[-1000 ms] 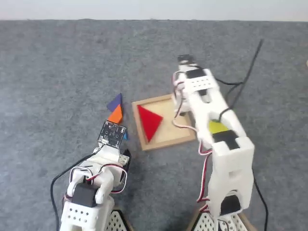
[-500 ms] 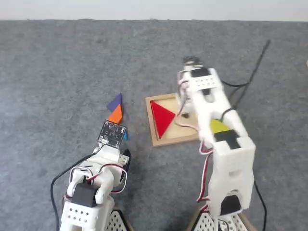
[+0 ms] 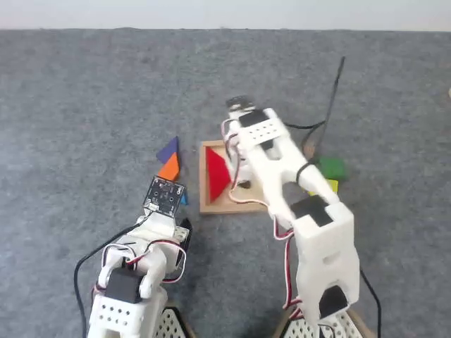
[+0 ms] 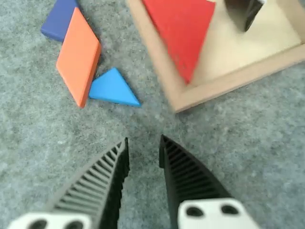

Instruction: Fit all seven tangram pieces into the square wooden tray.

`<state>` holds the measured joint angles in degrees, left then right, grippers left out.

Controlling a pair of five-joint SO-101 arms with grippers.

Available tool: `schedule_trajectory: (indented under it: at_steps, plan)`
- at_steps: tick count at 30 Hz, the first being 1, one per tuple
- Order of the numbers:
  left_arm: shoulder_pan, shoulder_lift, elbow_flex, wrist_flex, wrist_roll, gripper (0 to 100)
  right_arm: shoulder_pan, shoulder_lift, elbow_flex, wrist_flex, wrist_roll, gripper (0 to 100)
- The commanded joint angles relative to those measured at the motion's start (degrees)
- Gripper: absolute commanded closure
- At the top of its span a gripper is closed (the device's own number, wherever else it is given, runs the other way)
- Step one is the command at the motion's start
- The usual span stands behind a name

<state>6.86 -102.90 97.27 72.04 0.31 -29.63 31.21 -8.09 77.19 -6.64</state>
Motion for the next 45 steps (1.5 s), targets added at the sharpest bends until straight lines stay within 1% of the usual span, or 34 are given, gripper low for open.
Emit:
schedule_trajectory:
  at_steps: [1, 4, 10, 13, 21, 24, 30, 35, 39, 45]
  plan:
    - [-0.2, -1.2, -0.8, 0.3, 0.5, 90, -2.2, -1.3, -0.5, 0.5, 0.0, 72.1]
    - [-0.2, -1.2, -0.8, 0.3, 0.5, 90, -0.9, -1.2, -0.6, -0.7, 0.1, 72.1]
    - [-0.2, -1.2, -0.8, 0.3, 0.5, 90, 12.4, -0.7, -0.5, -4.9, 0.5, 72.1]
    - [-0.2, -1.2, -0.8, 0.3, 0.5, 90, 17.5, -0.7, -0.5, -6.3, 1.9, 72.1]
    - [-0.2, -1.2, -0.8, 0.3, 0.5, 90, 23.6, -0.7, -0.5, -5.9, 6.6, 72.1]
    - [-0.2, -1.2, -0.8, 0.3, 0.5, 90, 23.3, -1.1, -0.4, -5.7, 6.6, 72.1]
    - [-0.2, -1.2, -0.8, 0.3, 0.5, 90, 17.6, -4.4, -2.1, -1.5, 6.1, 72.1]
    - [-0.2, -1.2, -0.8, 0.3, 0.5, 90, 13.1, -9.5, -0.5, -1.4, 5.5, 72.1]
    - [-0.2, -1.2, -0.8, 0.3, 0.5, 90, 10.9, -7.4, 1.0, -3.1, 6.0, 72.1]
    - [-0.2, -1.2, -0.8, 0.3, 0.5, 90, 9.6, -1.9, 0.4, -5.6, 5.8, 72.1]
